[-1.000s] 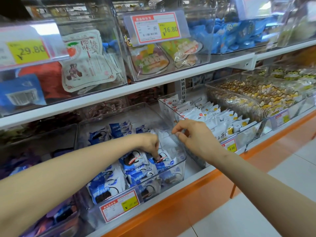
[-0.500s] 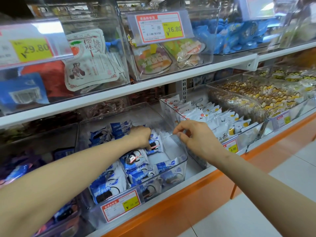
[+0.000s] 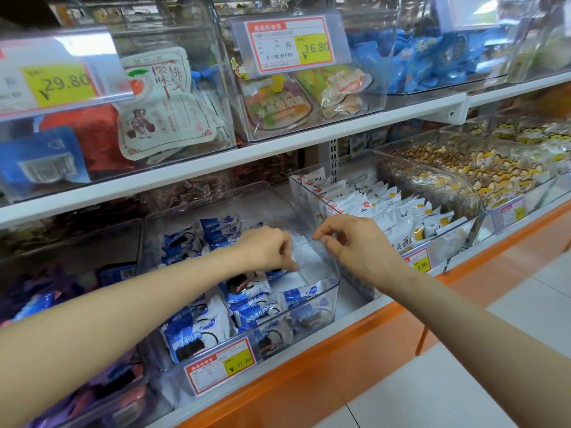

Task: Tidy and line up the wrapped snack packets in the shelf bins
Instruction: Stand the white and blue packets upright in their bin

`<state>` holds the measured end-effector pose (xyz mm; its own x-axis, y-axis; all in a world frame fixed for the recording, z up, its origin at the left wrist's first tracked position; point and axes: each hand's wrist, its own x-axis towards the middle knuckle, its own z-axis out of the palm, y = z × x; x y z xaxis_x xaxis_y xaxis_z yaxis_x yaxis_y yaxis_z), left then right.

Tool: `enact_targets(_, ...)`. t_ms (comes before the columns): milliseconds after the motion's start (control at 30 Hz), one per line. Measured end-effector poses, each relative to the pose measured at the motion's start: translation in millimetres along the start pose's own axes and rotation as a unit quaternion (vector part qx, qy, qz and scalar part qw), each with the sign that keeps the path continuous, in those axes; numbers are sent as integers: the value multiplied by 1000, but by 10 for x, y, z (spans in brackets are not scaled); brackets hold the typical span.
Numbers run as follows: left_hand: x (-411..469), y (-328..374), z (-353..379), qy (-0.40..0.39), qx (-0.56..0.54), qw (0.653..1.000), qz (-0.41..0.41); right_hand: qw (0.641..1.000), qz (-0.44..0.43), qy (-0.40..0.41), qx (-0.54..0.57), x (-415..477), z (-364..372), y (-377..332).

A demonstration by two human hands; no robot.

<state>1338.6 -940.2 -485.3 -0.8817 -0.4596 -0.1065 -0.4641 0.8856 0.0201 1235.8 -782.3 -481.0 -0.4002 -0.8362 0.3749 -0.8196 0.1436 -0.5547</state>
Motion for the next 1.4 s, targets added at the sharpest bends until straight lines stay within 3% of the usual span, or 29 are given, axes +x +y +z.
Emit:
enact_targets(100, -131, 109, 120, -132, -26, 990, 39, 1000, 1, 4, 6, 14, 15, -8)
enact_targets(233, -93, 123, 172, -199, -110, 972, 56, 1000, 0, 4, 7, 11, 18, -28)
enact_targets(333, -66, 113, 167, -230, -95, 966, 67, 1000, 3, 5, 11, 6, 22, -21)
enact_targets(500, -41, 115, 239, -185, -26, 979, 80, 1000, 6, 5, 13, 16, 32, -24)
enact_targets(667, -81, 196, 258, -214, -5, 974, 69, 1000, 3, 3, 10, 26, 30, -36)
enact_targets(800, -92, 239, 332, -151, 50, 985, 62, 1000, 4, 1, 12, 12, 30, -40)
enact_targets(1000, -23, 126, 260, -22, 100, 995, -17, 1000, 3, 4, 9, 9, 30, -33)
enact_targets(1400, 31, 80, 290, 13, 122, 992, -3, 1000, 6, -4, 11, 2, 22, -45)
